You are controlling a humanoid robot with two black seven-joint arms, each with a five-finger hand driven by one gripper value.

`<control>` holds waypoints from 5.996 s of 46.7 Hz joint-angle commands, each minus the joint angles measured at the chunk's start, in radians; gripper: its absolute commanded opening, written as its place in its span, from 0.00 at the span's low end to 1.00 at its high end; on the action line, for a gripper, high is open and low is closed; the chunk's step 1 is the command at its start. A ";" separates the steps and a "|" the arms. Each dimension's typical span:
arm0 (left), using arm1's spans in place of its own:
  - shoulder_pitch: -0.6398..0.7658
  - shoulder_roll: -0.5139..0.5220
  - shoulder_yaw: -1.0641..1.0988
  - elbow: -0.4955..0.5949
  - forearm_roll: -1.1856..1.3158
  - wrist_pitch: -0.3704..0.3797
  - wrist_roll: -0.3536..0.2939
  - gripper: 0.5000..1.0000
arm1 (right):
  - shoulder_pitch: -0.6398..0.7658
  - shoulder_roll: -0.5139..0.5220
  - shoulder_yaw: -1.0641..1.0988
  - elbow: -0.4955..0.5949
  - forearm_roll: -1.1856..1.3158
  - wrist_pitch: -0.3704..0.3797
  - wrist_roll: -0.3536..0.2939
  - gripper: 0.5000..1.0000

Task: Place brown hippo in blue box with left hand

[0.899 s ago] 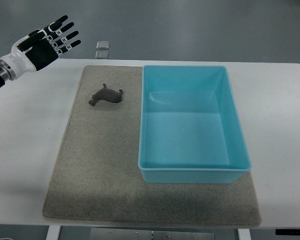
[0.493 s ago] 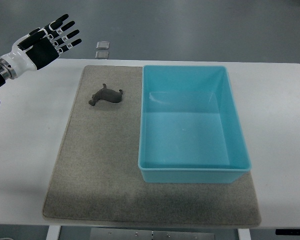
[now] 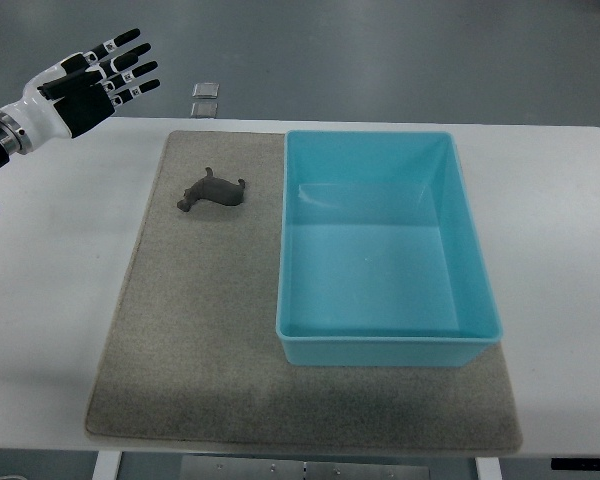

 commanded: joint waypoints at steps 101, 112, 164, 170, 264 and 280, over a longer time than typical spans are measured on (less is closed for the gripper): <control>-0.236 -0.221 0.302 0.042 1.511 0.175 -0.041 0.89 | 0.000 0.000 0.000 0.000 0.000 0.000 0.000 0.87; -0.238 -0.222 0.323 0.040 1.526 0.177 -0.041 0.72 | 0.000 0.000 0.000 0.000 0.000 0.000 0.000 0.87; -0.256 -0.222 0.326 0.033 1.560 0.168 -0.043 0.00 | 0.000 0.000 0.000 0.000 0.000 0.000 0.000 0.87; -0.258 -0.222 0.326 0.034 1.559 0.172 -0.043 0.00 | 0.000 0.000 0.000 0.000 0.000 0.000 0.000 0.87; -0.421 -0.437 0.328 -0.179 1.516 0.120 -0.043 0.00 | 0.000 0.000 0.000 0.000 0.000 0.000 0.000 0.87; -0.382 -0.439 0.362 -0.176 1.508 0.126 -0.043 0.53 | 0.000 0.000 0.000 0.000 0.000 0.000 0.000 0.87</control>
